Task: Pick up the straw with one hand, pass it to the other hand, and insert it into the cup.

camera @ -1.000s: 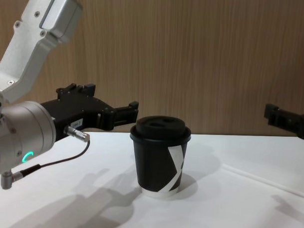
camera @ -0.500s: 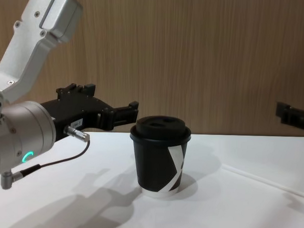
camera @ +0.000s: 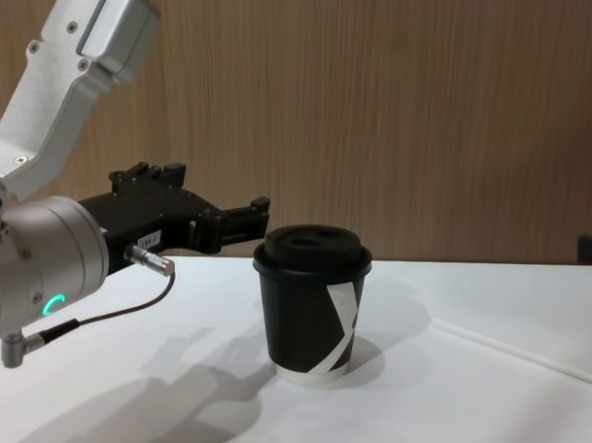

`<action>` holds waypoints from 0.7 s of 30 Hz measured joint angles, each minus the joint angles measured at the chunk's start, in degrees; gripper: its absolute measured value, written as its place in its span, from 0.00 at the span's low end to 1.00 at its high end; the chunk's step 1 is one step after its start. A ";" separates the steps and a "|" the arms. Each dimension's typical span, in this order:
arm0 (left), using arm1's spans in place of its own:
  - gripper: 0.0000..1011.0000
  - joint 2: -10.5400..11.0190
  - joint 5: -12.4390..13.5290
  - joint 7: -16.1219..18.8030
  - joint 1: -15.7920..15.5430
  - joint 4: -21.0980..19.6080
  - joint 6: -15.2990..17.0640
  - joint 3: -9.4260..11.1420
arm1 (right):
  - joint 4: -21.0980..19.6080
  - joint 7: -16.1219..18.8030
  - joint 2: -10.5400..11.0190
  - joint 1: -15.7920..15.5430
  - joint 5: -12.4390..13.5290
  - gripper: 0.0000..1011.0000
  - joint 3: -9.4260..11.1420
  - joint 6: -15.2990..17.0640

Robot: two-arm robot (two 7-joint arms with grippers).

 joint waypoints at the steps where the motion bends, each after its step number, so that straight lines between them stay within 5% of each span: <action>1: 0.99 0.00 0.00 0.00 0.00 0.00 0.00 0.00 | 0.64 0.82 0.73 0.39 0.21 0.99 0.04 0.39; 21: 0.99 0.00 0.00 0.00 0.00 0.00 0.00 0.00 | 5.11 8.66 6.51 4.22 1.51 0.99 -3.00 8.42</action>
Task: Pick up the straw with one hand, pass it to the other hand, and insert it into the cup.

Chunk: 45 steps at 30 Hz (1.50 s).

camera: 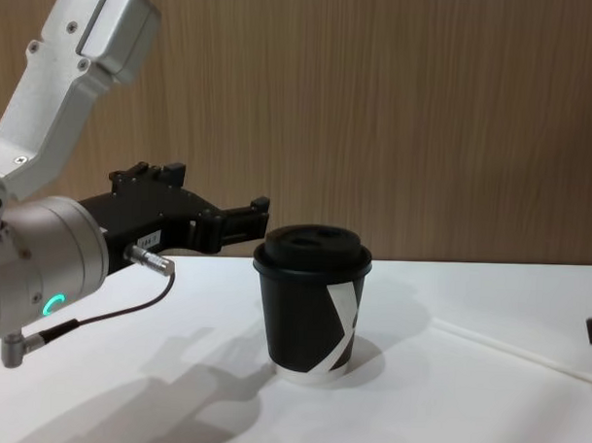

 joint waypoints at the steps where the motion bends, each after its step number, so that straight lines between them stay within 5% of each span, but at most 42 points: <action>1: 0.99 0.00 0.00 0.00 0.00 0.00 0.00 0.00 | 0.18 0.18 0.16 0.17 -0.04 0.99 -0.21 0.33; 29: 0.99 0.00 0.00 0.00 0.00 0.00 0.00 0.00 | 5.41 2.23 2.09 4.50 -0.64 0.99 -4.50 5.36; 45: 0.99 0.00 0.00 0.00 0.00 0.00 0.00 0.00 | 5.81 2.82 2.73 4.87 0.68 0.62 -5.25 6.21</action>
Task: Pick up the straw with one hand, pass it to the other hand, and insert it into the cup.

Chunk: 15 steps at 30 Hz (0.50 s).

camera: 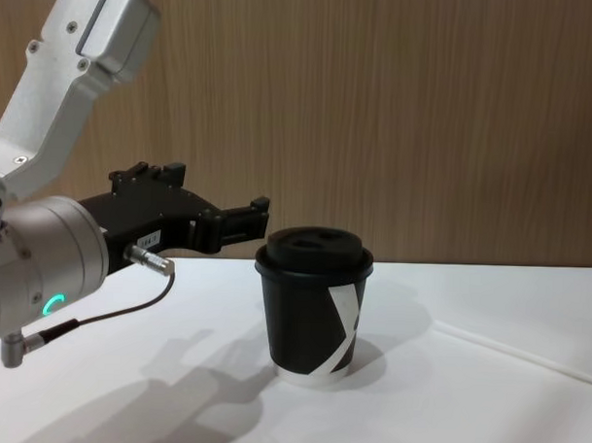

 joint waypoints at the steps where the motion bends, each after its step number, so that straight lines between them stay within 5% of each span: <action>1: 0.99 0.00 0.01 0.00 0.00 0.00 0.00 0.01 | -0.01 0.05 0.05 0.00 0.07 0.60 -0.04 0.03; 15: 0.99 0.00 0.00 0.00 0.00 0.00 0.00 0.00 | -0.52 1.07 1.26 -0.26 0.89 0.36 -0.72 0.09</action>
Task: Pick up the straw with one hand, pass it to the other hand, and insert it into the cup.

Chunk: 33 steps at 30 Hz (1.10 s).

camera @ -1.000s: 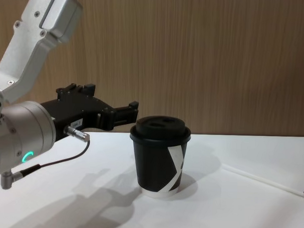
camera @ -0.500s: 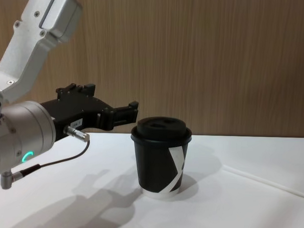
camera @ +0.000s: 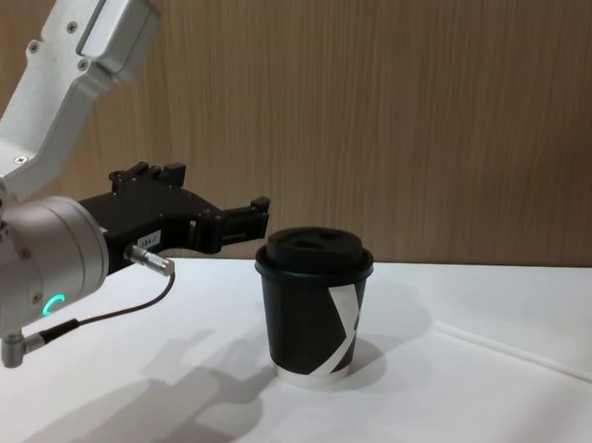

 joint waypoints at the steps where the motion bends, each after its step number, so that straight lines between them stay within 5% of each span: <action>1: 0.99 0.00 0.00 0.00 0.00 0.00 0.00 0.00 | -0.07 0.12 0.13 -0.02 0.10 0.34 -0.09 0.00; 13: 0.99 0.00 0.00 0.00 0.00 0.00 0.00 0.00 | -0.98 0.98 0.96 -0.51 0.88 0.09 -0.74 -0.38; 26: 0.99 0.00 0.00 0.00 0.00 0.00 0.00 0.00 | -2.33 1.66 1.44 -1.15 2.17 0.01 -1.04 -0.87; 33: 0.99 0.00 0.00 -0.01 0.00 0.00 0.00 0.00 | -3.79 0.72 0.85 -2.09 4.14 0.00 0.68 -2.78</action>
